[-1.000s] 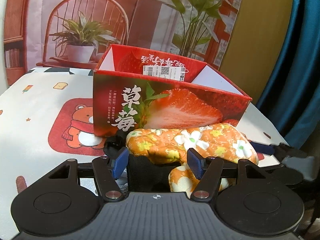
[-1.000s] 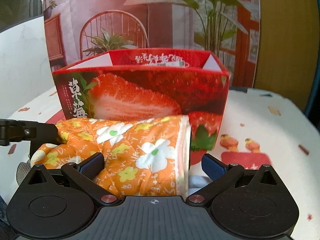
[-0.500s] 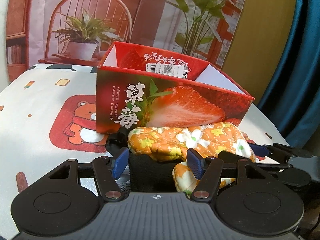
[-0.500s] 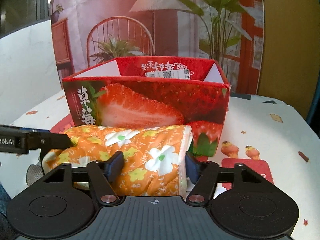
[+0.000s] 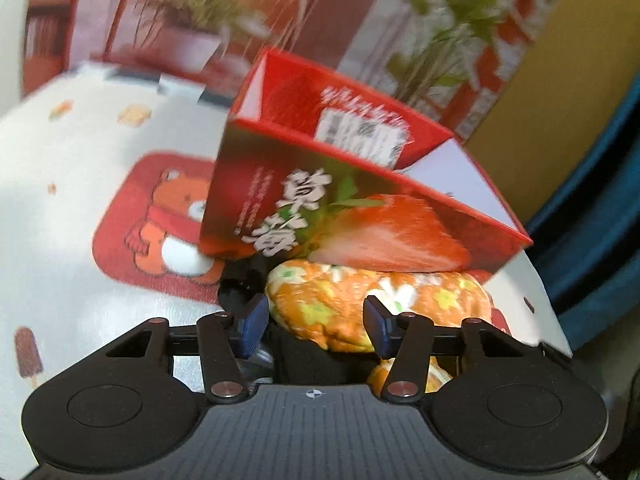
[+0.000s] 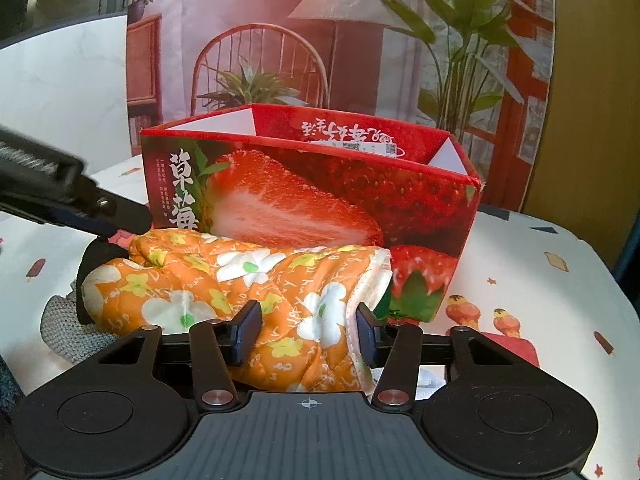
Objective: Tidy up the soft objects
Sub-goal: 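Grasp the orange floral rolled cloth with the right tool, then lift the orange floral cloth with the right tool over the red box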
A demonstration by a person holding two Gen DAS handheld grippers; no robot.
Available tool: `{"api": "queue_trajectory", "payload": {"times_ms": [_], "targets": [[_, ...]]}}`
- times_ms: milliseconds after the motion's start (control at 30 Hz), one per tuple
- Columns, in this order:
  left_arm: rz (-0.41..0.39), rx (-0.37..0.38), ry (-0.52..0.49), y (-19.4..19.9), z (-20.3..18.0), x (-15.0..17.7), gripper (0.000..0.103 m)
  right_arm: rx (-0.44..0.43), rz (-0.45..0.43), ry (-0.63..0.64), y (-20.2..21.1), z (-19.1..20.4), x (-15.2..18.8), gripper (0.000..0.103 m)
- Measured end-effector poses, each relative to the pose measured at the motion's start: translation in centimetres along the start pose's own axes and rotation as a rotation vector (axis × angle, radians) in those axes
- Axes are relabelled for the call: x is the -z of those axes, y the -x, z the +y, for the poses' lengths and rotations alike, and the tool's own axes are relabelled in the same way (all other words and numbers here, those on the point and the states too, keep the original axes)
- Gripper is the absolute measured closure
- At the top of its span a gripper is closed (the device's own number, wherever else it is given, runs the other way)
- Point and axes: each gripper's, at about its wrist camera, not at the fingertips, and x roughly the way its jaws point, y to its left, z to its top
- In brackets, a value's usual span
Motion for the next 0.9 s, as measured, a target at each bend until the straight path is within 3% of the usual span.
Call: {"api": "queue_trajectory", "payload": {"times_ms": [100,233,267,300,333,400,600,633,900], "targets": [[0.054,0.026,0.002,-1.6,0.2,-0.6,0.050,-0.006,-0.002,-0.008,0.0,-0.2,0.0,0.059],[0.090,0.007,-0.041,-3.1,-0.4,-1.2,0.051,-0.012,-0.002,-0.017,0.1,-0.4,-0.1,0.062],[0.096,0.013,-0.048,-3.3,-0.6,-1.4,0.056,-0.014,-0.001,-0.021,0.1,-0.5,-0.1,0.063],[0.099,0.017,-0.066,-3.4,-0.9,-1.6,0.074,-0.016,0.000,-0.025,0.2,-0.6,-0.1,0.063],[0.102,0.017,-0.100,-3.3,-1.2,-1.8,0.080,-0.018,0.004,-0.032,0.2,-0.7,-0.2,0.064],[0.091,0.021,-0.174,-2.8,-1.8,-2.1,0.083,-0.031,0.001,-0.043,0.7,-0.9,-0.6,0.068],[0.069,0.002,-0.262,-1.2,-2.7,-2.6,0.086,-0.084,-0.019,-0.101,1.7,-1.9,-1.5,0.080],[0.062,-0.001,-0.268,-0.9,-2.8,-2.5,0.086,-0.082,-0.019,-0.102,1.7,-2.0,-1.6,0.090],[-0.037,0.013,-0.314,2.2,-4.2,-2.4,0.086,-0.115,-0.075,-0.136,3.6,-2.9,-2.9,0.090]]}}
